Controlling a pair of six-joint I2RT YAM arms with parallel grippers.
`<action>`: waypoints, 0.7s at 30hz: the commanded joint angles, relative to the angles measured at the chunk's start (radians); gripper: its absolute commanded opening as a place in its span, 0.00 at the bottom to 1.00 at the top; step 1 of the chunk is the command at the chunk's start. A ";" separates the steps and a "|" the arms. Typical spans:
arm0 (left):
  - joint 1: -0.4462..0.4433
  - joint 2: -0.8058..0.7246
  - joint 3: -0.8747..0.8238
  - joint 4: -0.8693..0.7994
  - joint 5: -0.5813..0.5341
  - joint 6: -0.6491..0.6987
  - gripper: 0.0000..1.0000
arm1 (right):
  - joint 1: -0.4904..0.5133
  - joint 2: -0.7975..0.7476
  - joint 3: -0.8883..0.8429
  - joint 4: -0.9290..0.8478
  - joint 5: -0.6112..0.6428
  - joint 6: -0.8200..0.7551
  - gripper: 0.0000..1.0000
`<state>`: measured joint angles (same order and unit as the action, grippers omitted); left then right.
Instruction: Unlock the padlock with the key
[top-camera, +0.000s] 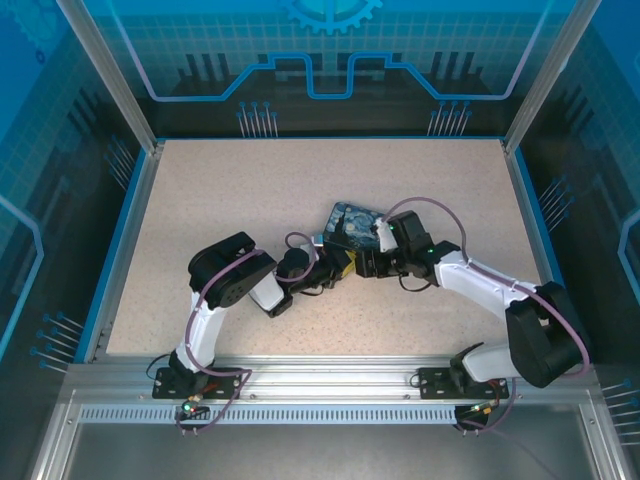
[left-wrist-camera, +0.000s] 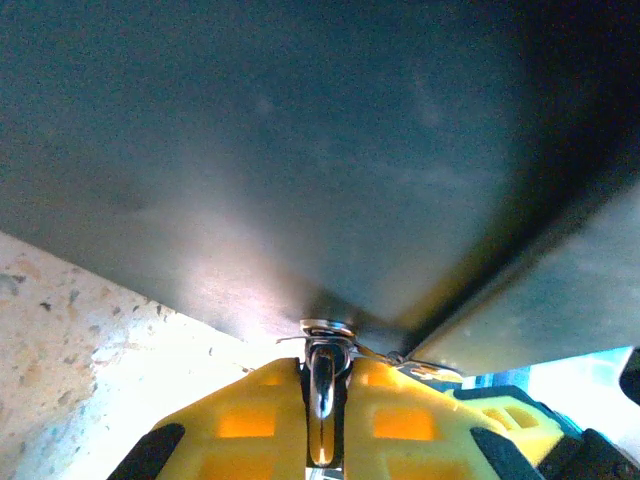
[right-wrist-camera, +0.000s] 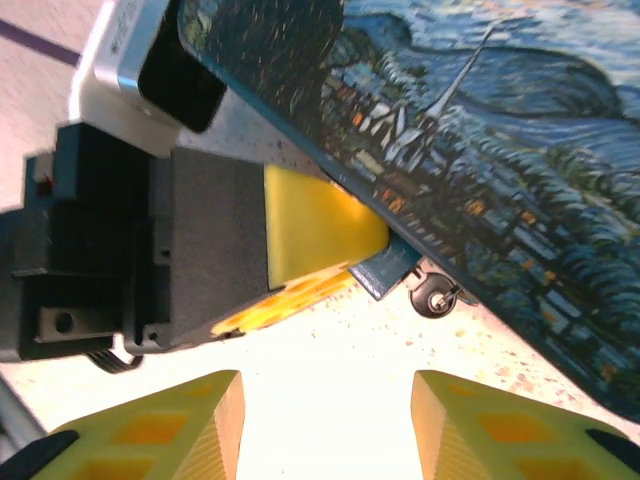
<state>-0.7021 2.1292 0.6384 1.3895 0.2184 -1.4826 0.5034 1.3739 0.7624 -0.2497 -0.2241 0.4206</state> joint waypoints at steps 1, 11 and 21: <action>0.006 0.028 -0.011 0.009 0.032 -0.040 0.00 | 0.062 0.018 0.039 -0.087 0.169 -0.120 0.48; 0.008 0.020 -0.020 0.010 0.041 -0.068 0.00 | 0.183 0.137 0.112 -0.114 0.443 -0.208 0.48; 0.013 0.014 -0.020 0.009 0.057 -0.072 0.00 | 0.238 0.203 0.167 -0.113 0.589 -0.243 0.45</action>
<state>-0.6888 2.1292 0.6373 1.3949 0.2359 -1.5459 0.7212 1.5475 0.8925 -0.3538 0.2825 0.2100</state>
